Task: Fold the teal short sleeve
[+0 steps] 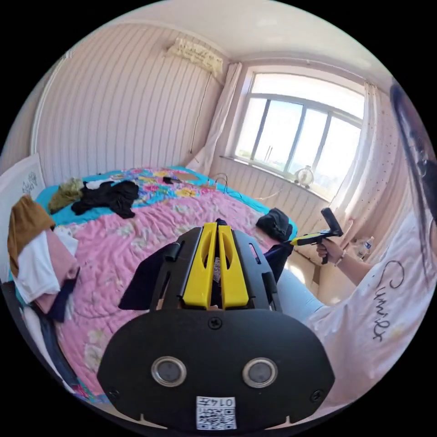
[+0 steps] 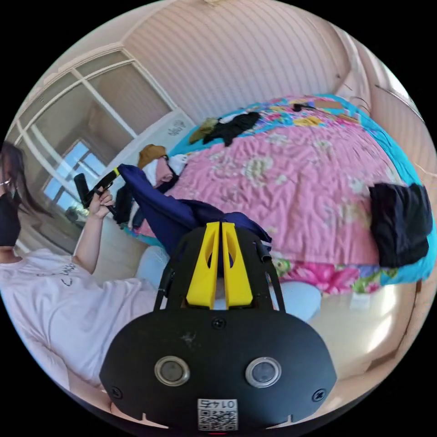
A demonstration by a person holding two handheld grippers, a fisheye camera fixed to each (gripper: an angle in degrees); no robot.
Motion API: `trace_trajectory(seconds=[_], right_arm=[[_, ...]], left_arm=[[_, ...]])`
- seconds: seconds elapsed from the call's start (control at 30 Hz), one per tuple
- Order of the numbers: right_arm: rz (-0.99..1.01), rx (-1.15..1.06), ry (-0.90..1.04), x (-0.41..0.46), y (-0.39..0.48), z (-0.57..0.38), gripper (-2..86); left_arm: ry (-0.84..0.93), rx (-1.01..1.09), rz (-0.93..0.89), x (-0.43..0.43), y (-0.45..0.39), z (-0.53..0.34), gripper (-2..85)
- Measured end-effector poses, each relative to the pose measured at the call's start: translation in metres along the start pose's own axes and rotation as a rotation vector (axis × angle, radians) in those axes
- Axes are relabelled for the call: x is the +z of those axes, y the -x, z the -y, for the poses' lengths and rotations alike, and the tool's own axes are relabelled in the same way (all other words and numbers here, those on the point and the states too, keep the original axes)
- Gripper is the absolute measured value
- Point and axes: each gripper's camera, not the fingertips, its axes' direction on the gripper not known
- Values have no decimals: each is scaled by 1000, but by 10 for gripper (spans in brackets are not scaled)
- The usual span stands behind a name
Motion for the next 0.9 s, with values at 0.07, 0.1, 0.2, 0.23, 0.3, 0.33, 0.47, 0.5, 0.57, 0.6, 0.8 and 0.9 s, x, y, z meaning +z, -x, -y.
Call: trace_trajectory(seconds=[0.07, 0.1, 0.2, 0.23, 0.3, 0.33, 0.47, 0.5, 0.57, 0.6, 0.8, 0.9], right_arm=[[-133, 159, 111, 10, -51, -13, 7], [-147, 189, 126, 11, -61, -14, 8], [-115, 217, 128, 13, -83, -3, 16], [-117, 192, 118, 12, -84, 8, 23], [-145, 120, 113, 15, -81, 30, 34], [-170, 58, 119, 20, -77, 48, 45], [-84, -178, 156, 59, -45, 122, 82], [-65, -209, 167, 67, -39, 133, 85], [-28, -288, 254, 105, -16, 171, 91], [-26, -298, 277, 116, -12, 179, 90], [-167, -244, 614, 198, -34, 213, 55], [38, -144, 454, 143, -57, 225, 16]], left_arm=[[205, -127, 20, 83, 14, -36, -8], [251, -160, 16, 99, 18, -46, -8], [319, -295, -6, 129, 29, -75, 2], [300, -298, 8, 126, 29, -79, 11], [291, -292, 70, 116, 30, -82, 26], [297, -293, 114, 111, 33, -86, 36], [407, -348, 228, 117, 55, -113, 57], [419, -367, 229, 121, 58, -117, 64], [448, -447, 180, 144, 71, -129, 84], [463, -469, 164, 152, 74, -131, 88], [632, -421, 154, 215, 87, -134, 19], [570, -431, 120, 198, 94, -124, -6]])
